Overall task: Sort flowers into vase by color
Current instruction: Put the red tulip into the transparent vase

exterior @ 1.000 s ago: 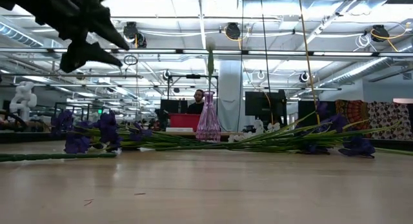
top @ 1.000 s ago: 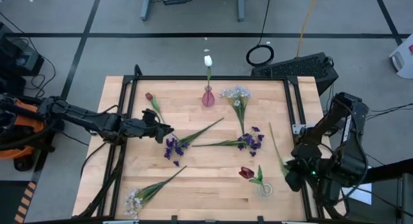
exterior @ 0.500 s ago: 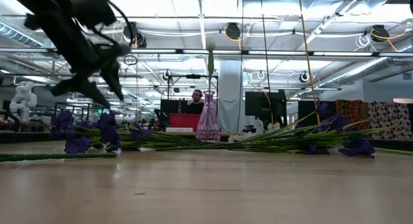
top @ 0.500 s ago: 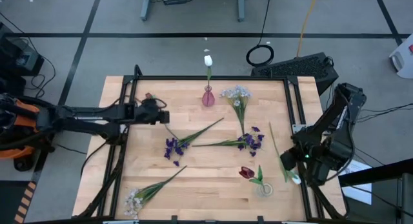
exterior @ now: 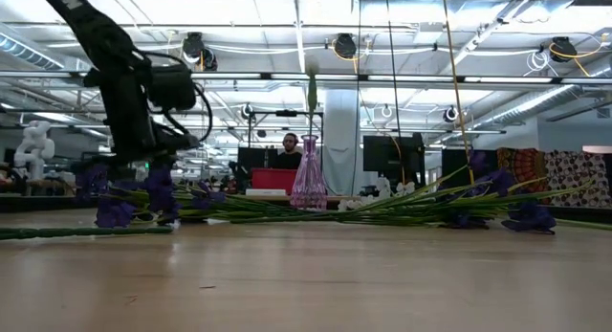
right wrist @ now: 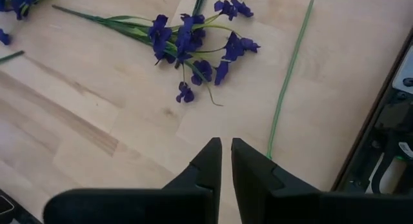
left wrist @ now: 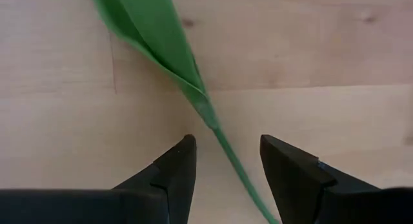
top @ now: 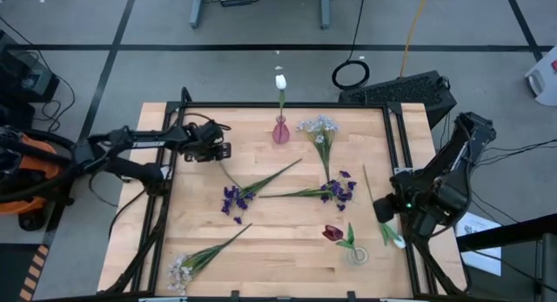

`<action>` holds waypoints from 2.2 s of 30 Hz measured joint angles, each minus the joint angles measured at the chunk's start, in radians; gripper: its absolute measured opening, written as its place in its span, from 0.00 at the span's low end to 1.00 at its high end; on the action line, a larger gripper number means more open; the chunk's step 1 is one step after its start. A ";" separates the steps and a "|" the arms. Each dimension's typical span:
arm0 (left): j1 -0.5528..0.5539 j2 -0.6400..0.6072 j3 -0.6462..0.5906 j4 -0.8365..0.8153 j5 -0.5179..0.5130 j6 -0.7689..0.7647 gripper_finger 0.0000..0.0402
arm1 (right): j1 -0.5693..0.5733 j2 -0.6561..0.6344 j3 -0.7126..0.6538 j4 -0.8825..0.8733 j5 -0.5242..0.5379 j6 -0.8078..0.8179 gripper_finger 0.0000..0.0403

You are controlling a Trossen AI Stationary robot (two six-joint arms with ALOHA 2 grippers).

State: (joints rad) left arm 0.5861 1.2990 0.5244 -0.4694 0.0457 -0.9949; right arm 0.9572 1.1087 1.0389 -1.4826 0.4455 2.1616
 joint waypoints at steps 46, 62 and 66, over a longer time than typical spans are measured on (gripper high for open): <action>-0.582 0.062 0.719 0.501 -0.421 0.651 0.00 | -0.175 -0.189 0.000 0.185 0.494 -0.638 0.07; -0.582 0.431 1.082 0.515 -0.155 0.712 0.00 | -0.484 -0.222 0.000 1.217 0.345 -1.854 0.07; -0.583 0.432 1.086 0.516 -0.154 0.713 0.00 | -0.535 -0.183 0.000 1.231 0.304 -1.864 0.07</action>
State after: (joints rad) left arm 0.0032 1.7309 1.6104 0.0466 -0.1079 -0.2821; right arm 0.4227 0.9262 1.0386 -0.2514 0.7498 0.2977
